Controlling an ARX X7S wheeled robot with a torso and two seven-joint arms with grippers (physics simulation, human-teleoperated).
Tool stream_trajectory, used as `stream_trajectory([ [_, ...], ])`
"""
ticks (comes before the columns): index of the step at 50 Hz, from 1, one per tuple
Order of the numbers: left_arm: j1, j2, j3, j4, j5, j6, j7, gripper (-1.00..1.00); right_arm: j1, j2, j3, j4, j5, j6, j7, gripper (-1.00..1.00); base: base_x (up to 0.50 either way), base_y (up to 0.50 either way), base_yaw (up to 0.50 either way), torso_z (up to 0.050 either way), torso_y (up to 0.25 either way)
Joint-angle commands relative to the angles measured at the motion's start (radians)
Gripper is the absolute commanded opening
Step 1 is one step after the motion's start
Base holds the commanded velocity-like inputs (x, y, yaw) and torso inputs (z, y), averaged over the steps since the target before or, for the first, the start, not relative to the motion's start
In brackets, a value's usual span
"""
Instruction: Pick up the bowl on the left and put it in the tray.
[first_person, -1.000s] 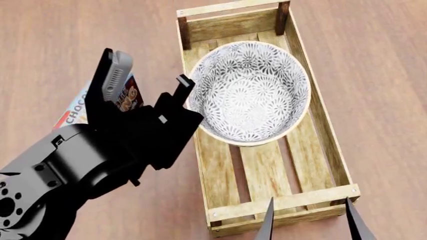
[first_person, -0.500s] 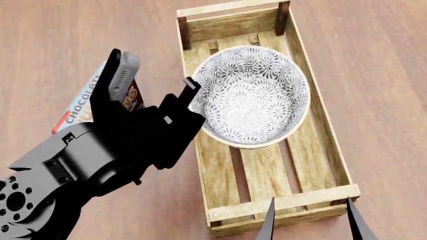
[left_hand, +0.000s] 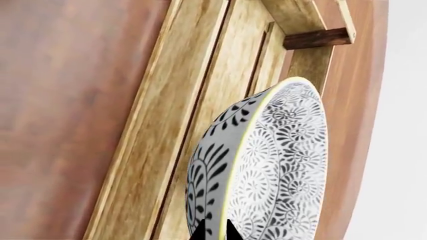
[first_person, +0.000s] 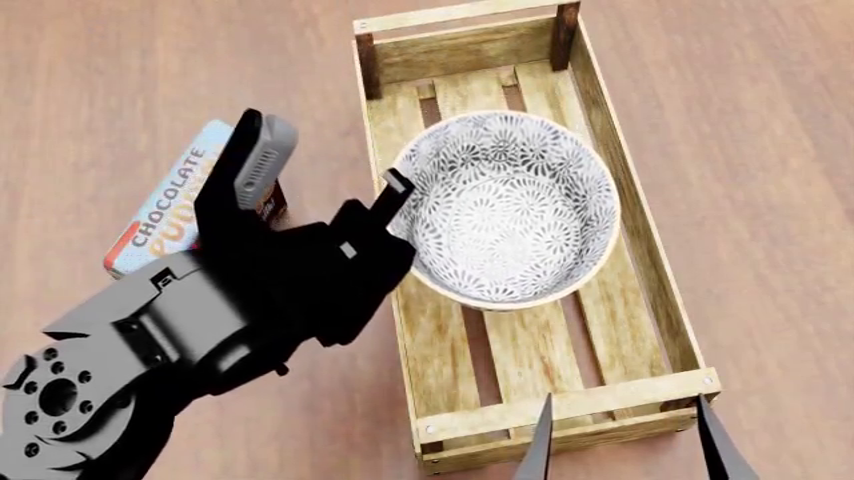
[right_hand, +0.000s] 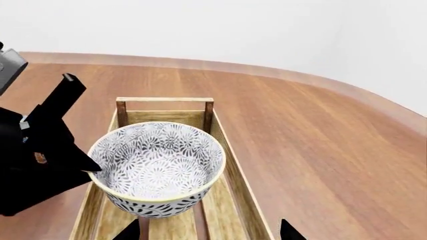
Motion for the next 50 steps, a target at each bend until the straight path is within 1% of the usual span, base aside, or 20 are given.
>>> stream_trajectory([
  [1, -0.017, 0.040, -0.021, -0.047, -0.030, 0.049, 0.052, -1.00, 0.009, -0.025, 0.011, -0.018, -0.008, 0.016, -0.020, 1.00, 0.00, 0.00, 0.00, 0.000, 0.000],
  [41, -0.045, 0.057, 0.063, -0.112, -0.083, 0.120, 0.109, -1.00, 0.007, -0.016, 0.013, -0.022, 0.000, 0.012, -0.012, 1.00, 0.00, 0.00, 0.00, 0.000, 0.001],
  [50, -0.071, 0.067, 0.110, -0.186, -0.104, 0.133, 0.148, -1.00, 0.004, -0.014, 0.015, -0.021, 0.002, 0.006, -0.011, 1.00, 0.00, 0.00, 0.00, 0.000, 0.000],
])
